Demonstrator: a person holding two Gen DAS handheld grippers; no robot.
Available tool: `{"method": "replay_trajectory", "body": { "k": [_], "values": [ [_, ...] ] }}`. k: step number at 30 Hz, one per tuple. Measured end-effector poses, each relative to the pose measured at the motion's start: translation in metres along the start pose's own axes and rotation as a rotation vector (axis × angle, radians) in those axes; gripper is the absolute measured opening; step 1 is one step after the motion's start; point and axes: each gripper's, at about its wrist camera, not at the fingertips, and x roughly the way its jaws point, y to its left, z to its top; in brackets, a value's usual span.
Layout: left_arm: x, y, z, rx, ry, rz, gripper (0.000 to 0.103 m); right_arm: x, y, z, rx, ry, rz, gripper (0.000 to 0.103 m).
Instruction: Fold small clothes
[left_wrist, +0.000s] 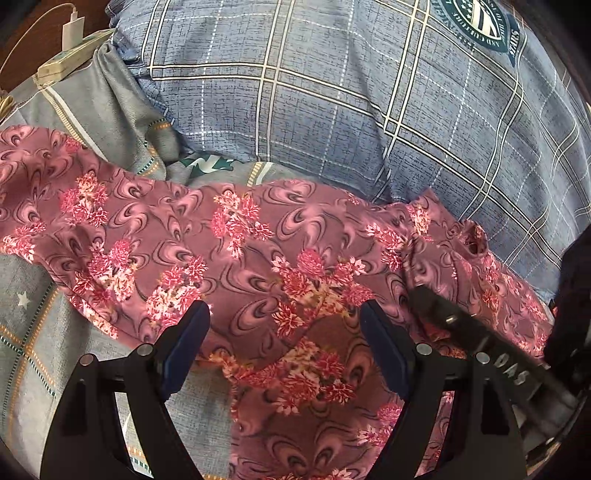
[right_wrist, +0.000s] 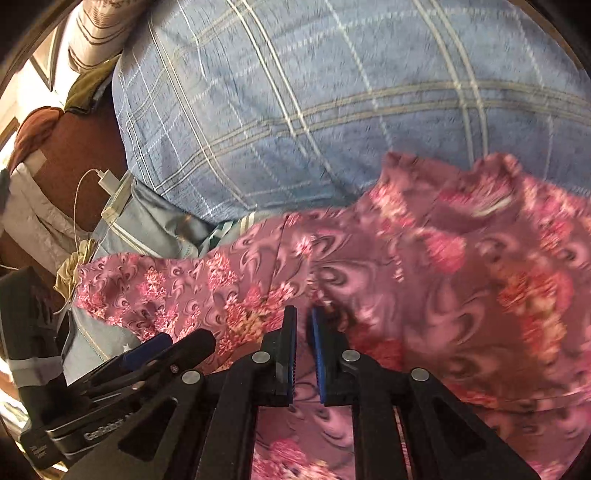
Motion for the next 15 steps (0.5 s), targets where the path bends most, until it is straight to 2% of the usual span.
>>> {"method": "replay_trajectory", "body": {
  "k": [4,7,10,11,15],
  "values": [
    [0.002,0.0,0.0,-0.004,0.005,0.0,0.084,0.005,0.003,-0.007,0.006,0.03,0.023,0.01],
    [0.004,-0.004,-0.001,0.001,0.013,0.0,0.084,-0.022,-0.001,-0.011,0.011,0.001,0.051,0.013],
    [0.005,-0.012,-0.003,0.028,0.017,0.001,0.084,-0.063,-0.017,-0.018,0.025,-0.05,0.043,0.045],
    [0.004,-0.016,-0.004,0.042,0.013,0.002,0.084,-0.078,-0.026,-0.021,0.03,-0.068,0.023,0.048],
    [0.002,-0.024,-0.004,0.046,0.008,-0.018,0.084,-0.129,-0.072,-0.034,0.055,-0.125,-0.139,0.05]
  ]
}}
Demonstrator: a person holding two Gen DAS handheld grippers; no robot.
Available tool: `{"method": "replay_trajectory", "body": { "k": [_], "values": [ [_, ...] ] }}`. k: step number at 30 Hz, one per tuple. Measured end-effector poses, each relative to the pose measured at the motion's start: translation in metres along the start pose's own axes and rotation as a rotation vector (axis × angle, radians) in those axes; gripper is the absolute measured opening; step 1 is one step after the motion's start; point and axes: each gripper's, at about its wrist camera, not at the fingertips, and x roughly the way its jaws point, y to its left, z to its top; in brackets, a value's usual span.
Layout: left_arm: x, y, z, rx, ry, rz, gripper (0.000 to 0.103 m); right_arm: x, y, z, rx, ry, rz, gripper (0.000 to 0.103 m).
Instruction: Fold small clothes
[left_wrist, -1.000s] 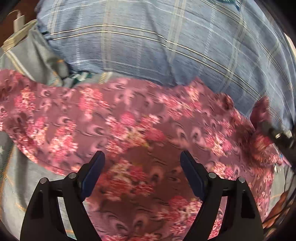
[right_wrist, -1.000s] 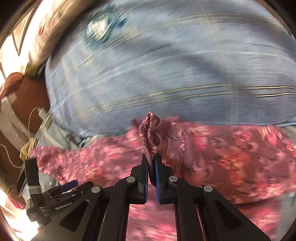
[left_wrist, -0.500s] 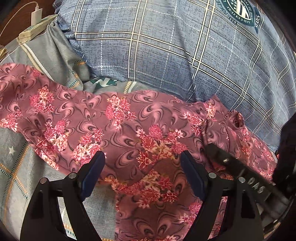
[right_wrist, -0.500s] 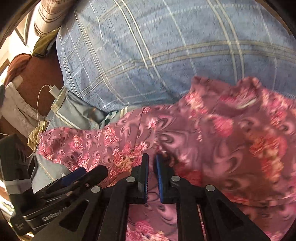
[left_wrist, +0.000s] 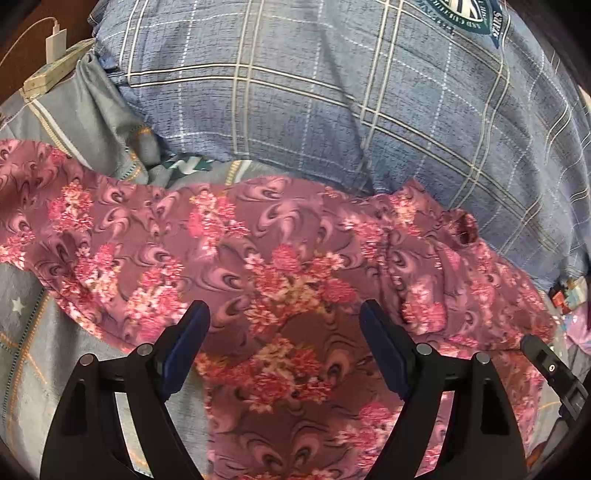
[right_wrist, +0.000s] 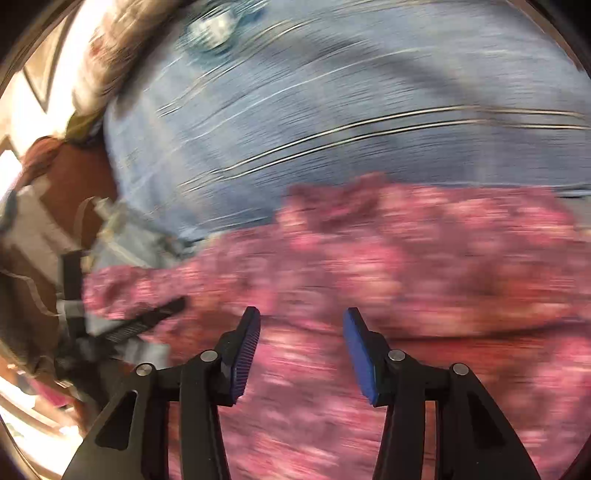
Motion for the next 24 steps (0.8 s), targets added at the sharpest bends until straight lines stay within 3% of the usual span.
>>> {"method": "replay_trajectory", "body": {
  "k": [3,8,18,24],
  "values": [
    [0.002,-0.009,-0.002,0.025,0.005,-0.006,0.084,-0.02,-0.043,-0.003,0.09,-0.026,-0.089,0.057],
    [0.009,-0.021,-0.007,0.066,0.032,-0.002,0.084,-0.029,-0.091,-0.013,0.255,-0.038,-0.101,0.058],
    [0.014,-0.014,-0.004,-0.003,0.074,-0.068,0.084,-0.051,-0.125,-0.014,0.409,-0.121,-0.03,0.061],
    [0.016,-0.027,-0.006,-0.016,0.121,-0.207,0.084,-0.056,-0.146,-0.013,0.531,-0.167,0.066,0.061]
  ]
}}
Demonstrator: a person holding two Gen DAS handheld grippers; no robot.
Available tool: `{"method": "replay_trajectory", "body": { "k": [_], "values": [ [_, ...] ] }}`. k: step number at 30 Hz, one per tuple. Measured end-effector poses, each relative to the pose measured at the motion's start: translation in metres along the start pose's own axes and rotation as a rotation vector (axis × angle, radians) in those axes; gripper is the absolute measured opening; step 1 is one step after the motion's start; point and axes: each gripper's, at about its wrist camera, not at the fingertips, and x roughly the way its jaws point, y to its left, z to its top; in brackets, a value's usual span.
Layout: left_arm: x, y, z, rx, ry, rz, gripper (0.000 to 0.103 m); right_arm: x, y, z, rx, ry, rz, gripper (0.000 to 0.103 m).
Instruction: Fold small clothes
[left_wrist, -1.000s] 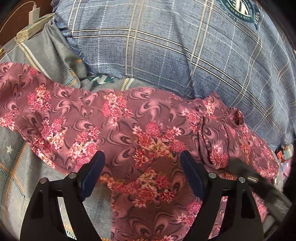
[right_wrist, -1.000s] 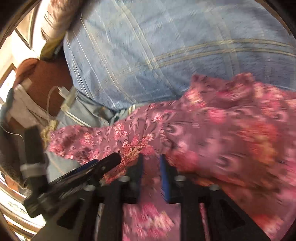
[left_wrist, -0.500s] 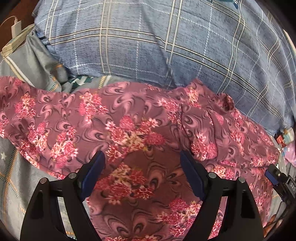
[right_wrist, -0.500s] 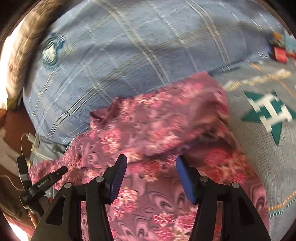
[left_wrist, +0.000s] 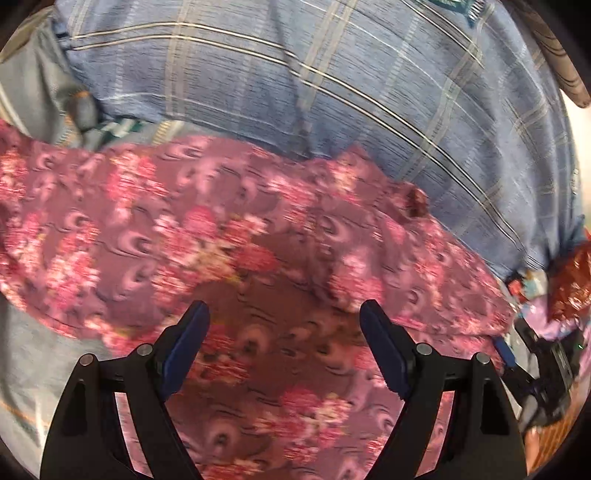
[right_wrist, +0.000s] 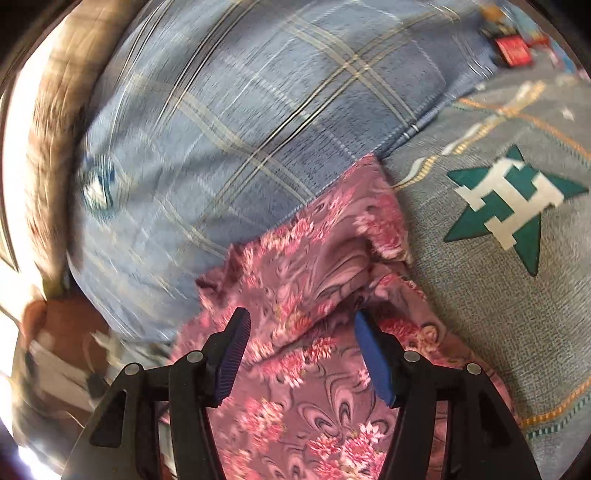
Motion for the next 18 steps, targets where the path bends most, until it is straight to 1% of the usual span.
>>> {"method": "replay_trajectory", "body": {
  "k": [2,4,6,7,8,9,10,11,13,15,16,17,18],
  "values": [
    [0.002,-0.006,-0.001,0.019,-0.002,0.017,0.084,0.001,-0.009,0.004,0.054,-0.012,0.025,0.061],
    [0.006,-0.009,0.0,0.033,0.0,0.043,0.084,0.007,-0.017,0.008,0.096,-0.009,0.036,0.061],
    [0.009,-0.009,0.001,0.032,0.01,0.051,0.084,0.015,-0.022,0.012,0.13,-0.005,0.067,0.061],
    [0.01,-0.009,0.001,0.032,0.013,0.053,0.084,0.019,-0.024,0.014,0.142,-0.001,0.064,0.056],
    [0.01,-0.009,0.002,0.033,0.013,0.056,0.084,0.02,-0.024,0.015,0.147,-0.005,0.075,0.031],
    [0.009,-0.009,0.003,0.033,0.01,0.06,0.084,0.018,-0.023,0.015,0.144,-0.016,0.11,0.01],
    [0.009,-0.009,0.004,0.033,0.004,0.065,0.084,0.014,-0.02,0.014,0.128,-0.028,0.13,0.005],
    [0.009,-0.008,0.005,0.031,-0.005,0.07,0.084,0.01,-0.016,0.011,0.099,-0.037,0.122,0.005],
    [0.008,-0.005,0.007,0.022,-0.011,0.071,0.084,0.008,-0.02,0.005,0.065,-0.029,0.065,0.004],
    [0.007,-0.001,0.008,0.007,-0.008,0.066,0.084,0.013,-0.041,0.001,0.109,-0.002,-0.01,0.004],
    [0.007,0.001,0.008,0.003,-0.004,0.066,0.084,0.016,-0.048,0.0,0.121,0.003,-0.017,0.0],
    [0.005,0.004,0.008,0.001,-0.003,0.066,0.084,0.013,-0.046,-0.001,0.103,-0.004,-0.015,0.003],
    [0.004,0.006,0.008,-0.001,-0.008,0.068,0.084,0.009,-0.036,-0.003,0.063,-0.011,-0.054,0.01]
  ]
}}
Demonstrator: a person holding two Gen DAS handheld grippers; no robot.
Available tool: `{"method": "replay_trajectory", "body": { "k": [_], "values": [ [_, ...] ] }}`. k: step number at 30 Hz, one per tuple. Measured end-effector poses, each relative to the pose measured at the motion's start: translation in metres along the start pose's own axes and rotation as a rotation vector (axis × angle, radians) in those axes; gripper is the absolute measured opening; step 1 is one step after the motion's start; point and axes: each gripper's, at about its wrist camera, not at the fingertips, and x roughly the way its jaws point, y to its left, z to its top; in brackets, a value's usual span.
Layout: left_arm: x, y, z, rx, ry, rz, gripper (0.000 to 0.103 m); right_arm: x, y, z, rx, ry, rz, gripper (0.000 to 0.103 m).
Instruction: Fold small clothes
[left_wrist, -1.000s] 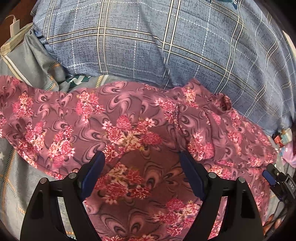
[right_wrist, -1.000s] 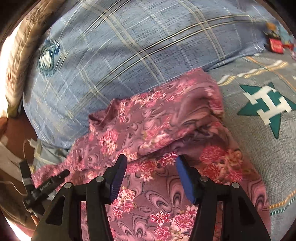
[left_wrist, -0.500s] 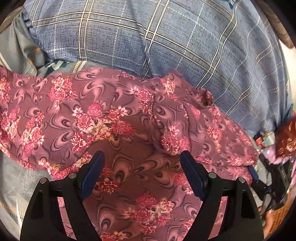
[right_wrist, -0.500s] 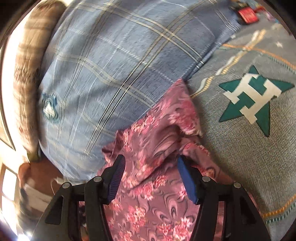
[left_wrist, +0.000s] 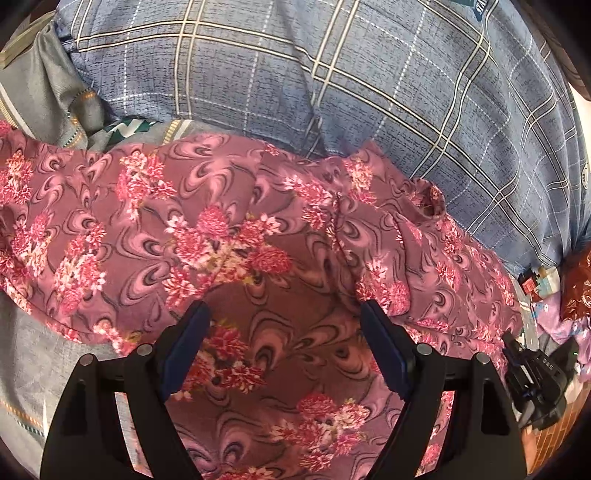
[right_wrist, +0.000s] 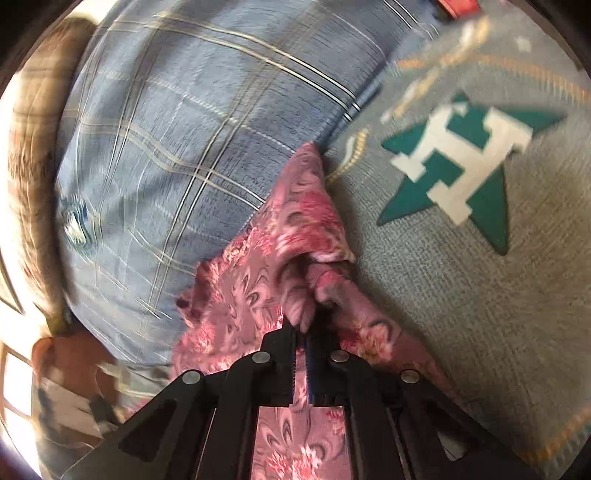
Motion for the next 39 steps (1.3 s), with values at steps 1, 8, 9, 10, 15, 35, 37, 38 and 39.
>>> {"method": "replay_trajectory", "body": {
  "k": [1,8,9,10,15,35,37,38,39],
  "values": [
    [-0.003,0.003,0.001,-0.006,-0.007,0.005,0.084,-0.004,0.008,-0.003,-0.029,-0.008,-0.011,0.012],
    [-0.01,0.036,0.008,-0.13,-0.017,-0.018,0.084,0.023,0.099,-0.048,-0.218,0.163,0.175,0.044],
    [-0.01,0.037,0.008,-0.134,-0.012,-0.021,0.084,0.034,0.107,-0.054,-0.22,0.199,0.203,0.044],
    [-0.01,0.039,0.008,-0.138,-0.007,-0.023,0.084,0.05,0.117,-0.063,-0.208,0.248,0.238,0.044],
    [-0.012,0.045,0.012,-0.16,-0.017,-0.032,0.084,0.115,0.14,-0.094,-0.102,0.367,0.306,0.044],
    [-0.013,0.067,0.014,-0.232,-0.032,-0.028,0.084,0.169,0.162,-0.141,0.043,0.466,0.33,0.01],
    [-0.011,0.066,0.014,-0.227,-0.026,-0.019,0.084,0.181,0.161,-0.152,0.012,0.541,0.296,0.003],
    [-0.011,0.064,0.014,-0.22,-0.028,-0.016,0.084,0.178,0.161,-0.153,0.004,0.54,0.297,0.009],
    [-0.011,0.062,0.014,-0.215,-0.031,-0.013,0.084,0.17,0.164,-0.153,-0.026,0.54,0.308,0.011]
  ]
}}
